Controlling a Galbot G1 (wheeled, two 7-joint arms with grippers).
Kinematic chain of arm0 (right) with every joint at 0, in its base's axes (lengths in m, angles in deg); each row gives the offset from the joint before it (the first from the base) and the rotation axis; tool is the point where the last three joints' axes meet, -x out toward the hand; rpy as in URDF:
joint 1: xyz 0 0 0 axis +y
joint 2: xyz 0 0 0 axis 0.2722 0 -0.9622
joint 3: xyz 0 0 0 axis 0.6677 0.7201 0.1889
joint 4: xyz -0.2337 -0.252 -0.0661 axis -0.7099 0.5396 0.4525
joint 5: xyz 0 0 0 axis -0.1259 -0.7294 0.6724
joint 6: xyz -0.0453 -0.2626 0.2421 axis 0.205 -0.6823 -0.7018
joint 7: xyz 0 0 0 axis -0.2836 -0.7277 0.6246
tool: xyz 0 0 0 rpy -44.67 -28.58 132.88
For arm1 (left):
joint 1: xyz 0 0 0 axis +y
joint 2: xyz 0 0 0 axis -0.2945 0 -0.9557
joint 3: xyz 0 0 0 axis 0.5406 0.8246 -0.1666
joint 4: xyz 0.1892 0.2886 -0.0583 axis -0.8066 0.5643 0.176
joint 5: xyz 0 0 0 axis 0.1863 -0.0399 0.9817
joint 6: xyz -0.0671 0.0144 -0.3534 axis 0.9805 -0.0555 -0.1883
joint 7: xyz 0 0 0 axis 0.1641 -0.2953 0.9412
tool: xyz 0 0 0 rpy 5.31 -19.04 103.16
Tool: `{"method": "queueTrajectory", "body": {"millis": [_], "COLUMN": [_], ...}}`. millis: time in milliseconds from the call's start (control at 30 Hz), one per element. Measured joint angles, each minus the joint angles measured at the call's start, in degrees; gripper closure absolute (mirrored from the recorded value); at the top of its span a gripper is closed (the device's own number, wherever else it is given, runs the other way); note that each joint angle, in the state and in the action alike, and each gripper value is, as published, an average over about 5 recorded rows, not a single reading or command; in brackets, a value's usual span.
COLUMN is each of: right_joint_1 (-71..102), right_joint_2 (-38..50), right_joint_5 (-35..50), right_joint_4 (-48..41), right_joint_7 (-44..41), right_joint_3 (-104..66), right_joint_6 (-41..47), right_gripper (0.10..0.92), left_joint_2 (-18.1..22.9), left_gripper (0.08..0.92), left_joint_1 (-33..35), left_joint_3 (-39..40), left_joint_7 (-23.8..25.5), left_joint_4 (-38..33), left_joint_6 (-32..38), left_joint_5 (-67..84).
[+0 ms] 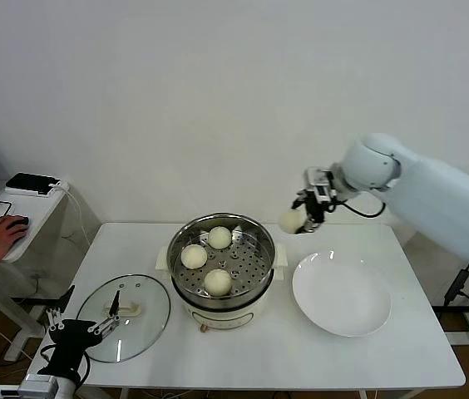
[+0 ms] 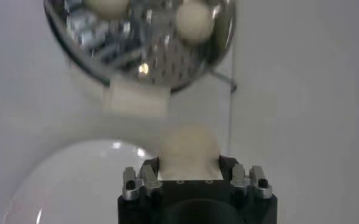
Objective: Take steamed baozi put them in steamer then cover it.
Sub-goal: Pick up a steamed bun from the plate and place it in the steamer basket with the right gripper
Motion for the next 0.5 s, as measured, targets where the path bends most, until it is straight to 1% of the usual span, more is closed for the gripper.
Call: {"method": "queueTrajectory", "body": {"millis": [267, 500], "right_joint_1": [-1.09, 0.54], "right_joint_2": [-5.61, -9.69], "right_joint_5": [6.34, 8.27], "right_joint_4": [-0.23, -1.89], "right_joint_7": [4.52, 8.13], "right_joint_3": [4.42, 6.34], "right_joint_6": [4.88, 8.29], "right_gripper": [0.406, 0.404], "left_joint_2": [0.36, 0.70], "left_gripper": [0.177, 0.177], "left_joint_1": [-0.23, -0.70], "left_joint_3": [-0.36, -0.49], "left_joint_7": [0.01, 0.00], "left_joint_4": [0.05, 0.29], "left_joint_6": [0.01, 0.01], "left_joint_5": [0.16, 0.44]}}
